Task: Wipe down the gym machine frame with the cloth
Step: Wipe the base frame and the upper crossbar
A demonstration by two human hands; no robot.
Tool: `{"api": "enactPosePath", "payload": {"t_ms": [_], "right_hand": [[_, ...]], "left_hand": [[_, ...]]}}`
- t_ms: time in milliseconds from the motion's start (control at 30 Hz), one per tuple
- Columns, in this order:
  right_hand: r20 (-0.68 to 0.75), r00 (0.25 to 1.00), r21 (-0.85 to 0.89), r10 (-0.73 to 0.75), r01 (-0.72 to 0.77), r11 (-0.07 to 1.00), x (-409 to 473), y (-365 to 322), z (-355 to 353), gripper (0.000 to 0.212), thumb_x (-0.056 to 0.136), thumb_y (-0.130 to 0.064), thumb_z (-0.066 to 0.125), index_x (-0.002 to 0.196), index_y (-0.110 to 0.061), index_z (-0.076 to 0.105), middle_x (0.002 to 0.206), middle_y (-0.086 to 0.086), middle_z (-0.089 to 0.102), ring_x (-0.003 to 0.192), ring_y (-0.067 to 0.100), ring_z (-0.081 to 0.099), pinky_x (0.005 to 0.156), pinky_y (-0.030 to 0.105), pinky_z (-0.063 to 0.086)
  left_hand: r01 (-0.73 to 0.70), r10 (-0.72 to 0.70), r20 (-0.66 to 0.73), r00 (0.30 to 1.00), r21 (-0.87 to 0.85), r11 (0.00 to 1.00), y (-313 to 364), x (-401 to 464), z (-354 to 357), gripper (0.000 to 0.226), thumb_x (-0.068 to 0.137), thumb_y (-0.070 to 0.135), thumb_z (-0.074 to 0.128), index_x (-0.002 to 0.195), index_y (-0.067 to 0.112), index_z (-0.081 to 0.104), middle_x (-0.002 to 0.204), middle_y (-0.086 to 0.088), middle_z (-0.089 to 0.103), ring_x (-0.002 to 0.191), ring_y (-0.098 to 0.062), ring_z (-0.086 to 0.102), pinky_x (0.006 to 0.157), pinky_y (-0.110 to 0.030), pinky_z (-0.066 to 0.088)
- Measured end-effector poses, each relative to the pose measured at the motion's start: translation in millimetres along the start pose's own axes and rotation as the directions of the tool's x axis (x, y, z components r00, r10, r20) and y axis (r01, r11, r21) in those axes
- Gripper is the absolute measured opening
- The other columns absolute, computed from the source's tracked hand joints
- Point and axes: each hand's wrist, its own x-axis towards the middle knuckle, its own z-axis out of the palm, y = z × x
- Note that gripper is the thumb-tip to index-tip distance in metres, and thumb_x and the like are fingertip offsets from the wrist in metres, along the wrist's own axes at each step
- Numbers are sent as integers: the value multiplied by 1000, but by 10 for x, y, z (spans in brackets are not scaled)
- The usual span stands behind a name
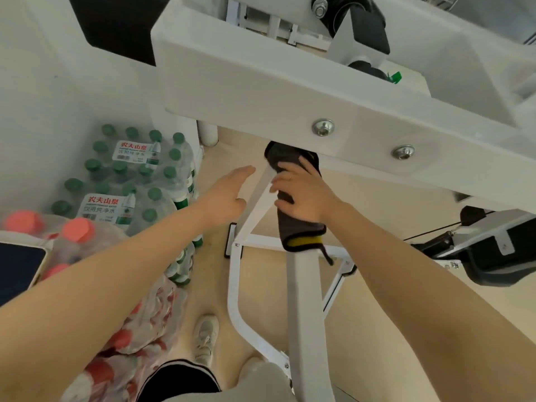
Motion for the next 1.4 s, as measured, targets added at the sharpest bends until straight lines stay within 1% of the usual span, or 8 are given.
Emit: {"api": "enactPosePath", "payload": {"t_ms": [133,300,467,633,800,900,1067,1400], "right_hand": [[-3,959,53,283,-282,958,-89,-183,87,66,93,-30,47,150,-15,17,158,0,1,145,17,-6,115,35,-4],[-52,826,314,561,-520,794,-402,-569,270,75,94,-18,44,149,-8,-7,158,5,-9,144,20,-10,115,27,9],[6,763,346,646,-608,715,-1,-375,88,81,92,-18,48,149,-10,-8,157,7,-11,145,22,-3,117,32,14],[-43,651,233,758,-731,641,108,-494,118,78,93,-20,45,148,-4,-8,154,18,4,133,30,28,104,34,33],[-61,545,254,836,-802,541,-160,-655,240,72,92,-27,50,144,0,9,137,14,36,116,25,47,84,30,42],[-2,523,382,852,-787,484,-23,-549,152,63,88,-25,55,137,-3,22,128,12,42,108,26,52,71,31,40],[14,469,428,883,-801,419,305,-384,57,57,90,-28,55,133,-4,27,128,11,44,110,26,52,75,33,42],[79,621,240,780,-771,589,-443,-819,149,94,87,-26,60,147,-6,-10,145,14,24,120,28,44,86,33,44]], "left_hand": [[-15,15,23,1000,20,1000,36,22,-19,67,88,-6,38,148,16,16,154,-2,19,140,-15,18,109,-21,16],[-110,107,79,991,35,993,175,196,62,68,86,-10,36,147,15,18,154,-3,19,140,-16,19,111,-23,15],[-253,243,98,965,97,963,321,513,50,75,78,-19,35,145,11,23,153,-4,19,142,-17,16,105,-11,7],[-326,318,69,945,209,922,341,684,-37,72,74,-21,34,139,9,38,143,-9,41,132,-21,35,92,-9,20],[-406,368,176,913,487,773,144,741,-111,70,83,-13,35,145,17,26,154,-2,20,139,-24,21,111,-27,15],[-449,411,197,890,533,717,129,752,-137,67,86,-12,34,146,16,23,154,-2,19,139,-21,23,109,-25,14],[-431,371,220,902,493,756,173,789,-170,64,89,-8,31,146,19,21,154,4,19,139,-14,23,105,-17,16],[-395,356,171,918,411,821,58,827,-83,73,84,-12,34,145,26,25,151,0,30,133,-23,35,105,-33,33]]}}
